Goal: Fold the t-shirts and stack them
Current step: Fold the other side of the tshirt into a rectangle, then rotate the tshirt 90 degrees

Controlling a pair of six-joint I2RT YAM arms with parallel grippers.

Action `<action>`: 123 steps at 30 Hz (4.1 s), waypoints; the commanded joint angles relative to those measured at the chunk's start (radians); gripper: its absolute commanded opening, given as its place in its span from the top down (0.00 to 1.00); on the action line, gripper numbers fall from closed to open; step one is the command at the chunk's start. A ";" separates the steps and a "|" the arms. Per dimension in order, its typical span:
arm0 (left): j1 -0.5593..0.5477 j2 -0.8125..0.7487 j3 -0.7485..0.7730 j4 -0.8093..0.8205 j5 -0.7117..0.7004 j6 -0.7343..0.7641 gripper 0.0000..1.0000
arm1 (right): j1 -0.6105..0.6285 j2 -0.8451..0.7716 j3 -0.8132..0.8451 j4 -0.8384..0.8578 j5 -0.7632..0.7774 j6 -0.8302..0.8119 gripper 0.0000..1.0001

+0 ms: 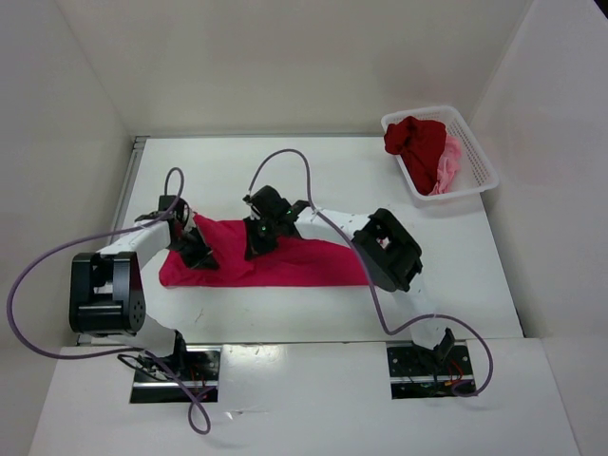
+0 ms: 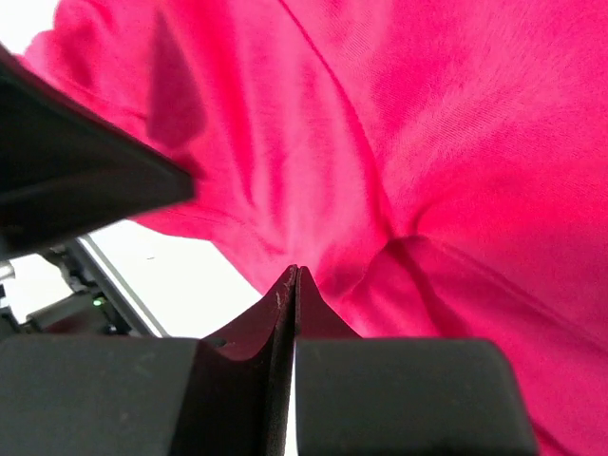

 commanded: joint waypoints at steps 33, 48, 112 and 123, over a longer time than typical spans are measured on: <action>0.120 -0.057 0.155 0.135 -0.016 -0.036 0.96 | -0.055 0.460 0.946 -0.316 -0.023 -0.147 0.99; 0.084 -0.013 0.217 0.126 -0.058 -0.021 0.98 | -0.096 0.717 1.286 -0.338 -0.080 -0.141 0.59; -0.767 0.194 0.185 0.491 -0.018 -0.504 0.59 | -0.478 0.370 1.511 -0.718 0.592 0.004 0.51; -0.834 0.227 0.103 0.540 -0.036 -0.619 0.54 | -0.570 -0.078 0.853 -0.533 0.513 -0.115 0.54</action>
